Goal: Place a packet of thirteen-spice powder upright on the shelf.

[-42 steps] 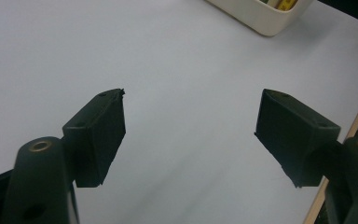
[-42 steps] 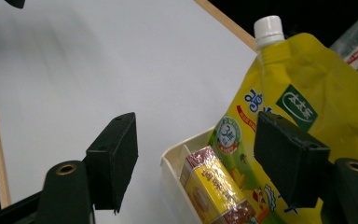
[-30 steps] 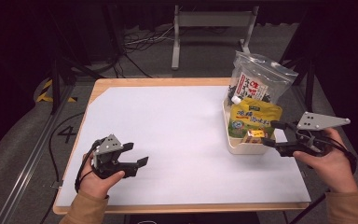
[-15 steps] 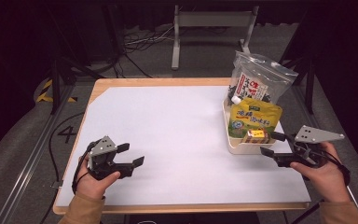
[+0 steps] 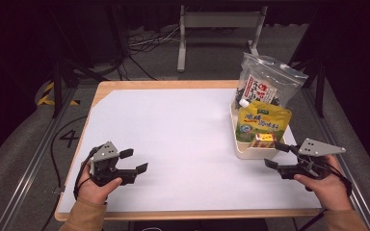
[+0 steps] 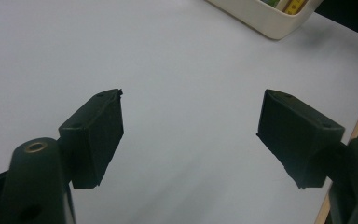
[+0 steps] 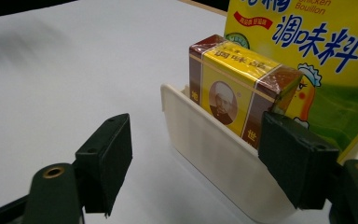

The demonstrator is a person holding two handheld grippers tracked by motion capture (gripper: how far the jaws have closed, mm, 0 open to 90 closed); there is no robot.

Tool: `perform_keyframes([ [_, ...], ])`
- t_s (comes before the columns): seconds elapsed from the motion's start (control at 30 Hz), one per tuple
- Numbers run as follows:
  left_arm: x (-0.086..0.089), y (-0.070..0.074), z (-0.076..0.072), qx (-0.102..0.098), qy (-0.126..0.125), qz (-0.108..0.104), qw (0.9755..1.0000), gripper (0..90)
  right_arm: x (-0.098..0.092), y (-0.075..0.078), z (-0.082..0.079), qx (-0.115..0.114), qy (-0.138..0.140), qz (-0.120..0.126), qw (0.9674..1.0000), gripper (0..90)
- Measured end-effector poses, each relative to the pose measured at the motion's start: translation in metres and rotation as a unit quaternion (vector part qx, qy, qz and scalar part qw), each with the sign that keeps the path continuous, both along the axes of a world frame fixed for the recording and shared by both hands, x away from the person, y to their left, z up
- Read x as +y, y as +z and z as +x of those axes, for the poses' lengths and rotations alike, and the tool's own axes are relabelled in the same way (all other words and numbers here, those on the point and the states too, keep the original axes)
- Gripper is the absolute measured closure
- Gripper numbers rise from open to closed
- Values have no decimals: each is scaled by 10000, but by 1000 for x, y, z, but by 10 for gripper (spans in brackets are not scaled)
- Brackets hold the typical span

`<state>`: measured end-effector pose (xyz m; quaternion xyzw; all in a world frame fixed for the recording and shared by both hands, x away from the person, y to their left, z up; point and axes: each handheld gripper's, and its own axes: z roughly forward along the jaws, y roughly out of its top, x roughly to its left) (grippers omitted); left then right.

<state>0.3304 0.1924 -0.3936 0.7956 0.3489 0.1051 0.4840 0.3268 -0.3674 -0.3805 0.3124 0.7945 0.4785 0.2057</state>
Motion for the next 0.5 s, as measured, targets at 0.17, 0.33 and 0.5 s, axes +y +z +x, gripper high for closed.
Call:
perform_keyframes([
  [0.17,3,-4,1,-28,3,-13,10000,224,-4,-2,-6,46,-75,-61,9999,272],
  [0.33,7,-9,3,-27,23,-48,10000,225,-9,-12,-8,148,-130,-156,9997,290],
  [0.5,7,-10,4,-16,50,-23,10000,225,-10,-20,-9,240,-174,-270,9992,275],
])
